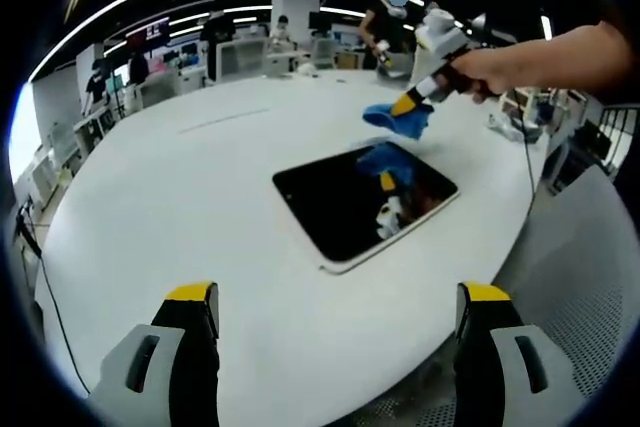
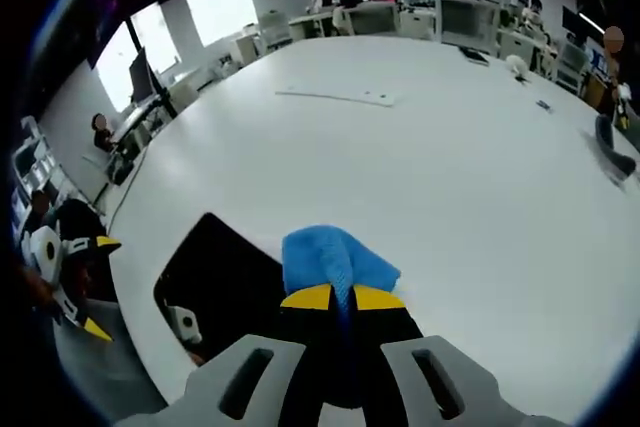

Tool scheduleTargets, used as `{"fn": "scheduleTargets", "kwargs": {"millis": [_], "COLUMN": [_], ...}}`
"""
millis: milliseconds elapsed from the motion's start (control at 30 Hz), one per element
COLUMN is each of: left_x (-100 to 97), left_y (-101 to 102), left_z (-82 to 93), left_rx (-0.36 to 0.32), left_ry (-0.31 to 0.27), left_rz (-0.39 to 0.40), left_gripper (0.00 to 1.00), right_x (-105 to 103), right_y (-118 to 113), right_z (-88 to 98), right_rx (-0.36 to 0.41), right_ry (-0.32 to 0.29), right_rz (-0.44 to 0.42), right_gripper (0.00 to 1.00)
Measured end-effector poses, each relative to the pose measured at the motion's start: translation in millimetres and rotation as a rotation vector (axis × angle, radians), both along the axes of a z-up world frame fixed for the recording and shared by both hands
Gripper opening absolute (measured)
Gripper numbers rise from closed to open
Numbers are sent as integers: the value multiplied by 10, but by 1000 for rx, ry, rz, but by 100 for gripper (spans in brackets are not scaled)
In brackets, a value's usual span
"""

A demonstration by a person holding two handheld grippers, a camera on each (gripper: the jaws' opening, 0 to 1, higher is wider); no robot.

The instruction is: Wipe the mirror surface with the cleaning cloth until all visible marks leave the cleaned area.

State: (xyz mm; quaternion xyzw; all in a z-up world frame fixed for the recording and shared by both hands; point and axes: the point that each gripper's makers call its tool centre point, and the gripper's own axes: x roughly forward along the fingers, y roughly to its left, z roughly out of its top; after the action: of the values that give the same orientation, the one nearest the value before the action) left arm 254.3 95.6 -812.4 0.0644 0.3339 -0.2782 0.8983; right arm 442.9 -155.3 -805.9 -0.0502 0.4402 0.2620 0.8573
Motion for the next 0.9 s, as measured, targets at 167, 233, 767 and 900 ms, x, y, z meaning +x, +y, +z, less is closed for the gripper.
{"fn": "scheduleTargets", "kwargs": {"millis": [167, 233, 767, 900], "left_x": [7, 10, 3, 8], "left_y": [12, 15, -4, 8], "left_z": [-1, 1, 6, -20], "left_rx": [4, 5, -8, -9], "left_ry": [-4, -6, -2, 1], "left_rz": [5, 7, 10, 12], "left_gripper": [99, 99, 99, 99], "right_x": [-10, -19, -63, -72], "right_y": [-46, -77, -563, -675], "right_z": [-6, -4, 9, 17], "right_rx": [-11, -17, -49, -58], "right_ry": [-1, -2, -1, 0], "right_rz": [1, 2, -57, -72], "right_gripper": [1, 1, 1, 1]}}
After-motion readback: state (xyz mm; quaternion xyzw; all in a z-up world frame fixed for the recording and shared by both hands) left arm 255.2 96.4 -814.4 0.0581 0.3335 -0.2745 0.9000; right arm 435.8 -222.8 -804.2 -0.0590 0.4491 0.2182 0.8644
